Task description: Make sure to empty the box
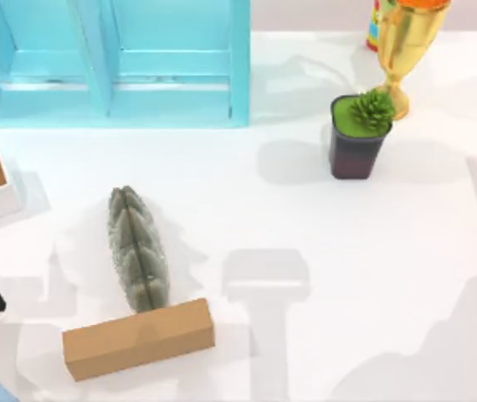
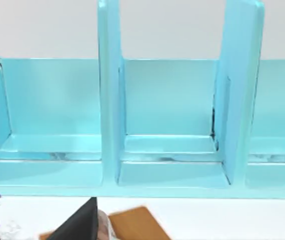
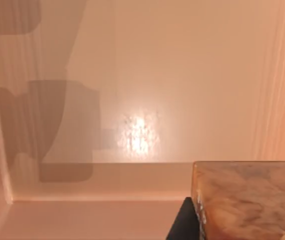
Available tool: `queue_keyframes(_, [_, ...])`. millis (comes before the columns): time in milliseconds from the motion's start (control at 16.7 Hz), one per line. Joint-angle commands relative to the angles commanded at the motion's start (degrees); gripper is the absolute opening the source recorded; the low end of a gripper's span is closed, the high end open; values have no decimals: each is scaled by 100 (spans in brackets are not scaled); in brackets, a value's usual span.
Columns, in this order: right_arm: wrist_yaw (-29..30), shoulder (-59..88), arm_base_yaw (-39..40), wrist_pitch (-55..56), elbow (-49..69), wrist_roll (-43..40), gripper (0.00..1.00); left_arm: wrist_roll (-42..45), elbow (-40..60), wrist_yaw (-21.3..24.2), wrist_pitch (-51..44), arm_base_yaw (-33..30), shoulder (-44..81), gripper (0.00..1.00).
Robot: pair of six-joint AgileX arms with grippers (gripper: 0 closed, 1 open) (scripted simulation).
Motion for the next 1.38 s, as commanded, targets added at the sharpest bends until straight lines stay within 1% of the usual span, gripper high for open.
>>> queue_keyframes(180, [3, 27, -11, 16, -18, 21, 0, 0, 0, 0, 0, 0, 0, 100])
queue_keyframes(360, [54, 37, 371, 143, -56, 403, 0, 0, 0, 0, 0, 0, 0, 100])
queue_keyframes(540, [82, 62, 1292, 456, -151, 1313, 0, 0, 0, 0, 0, 0, 0, 100])
queue_keyframes(840, [-20, 123, 3375, 1233, -579, 3433, 0, 0, 0, 0, 0, 0, 0, 100])
queue_keyframes(960, [-57, 168, 4065, 1527, -851, 4131, 0, 0, 0, 0, 0, 0, 0, 100])
queue_keyframes(1140, [-64, 255, 4739, 1857, -1287, 4754, 0, 0, 0, 0, 0, 0, 0, 100])
queue_keyframes(1380, [-5, 347, 5047, 2025, -1673, 5080, 0, 0, 0, 0, 0, 0, 0, 100])
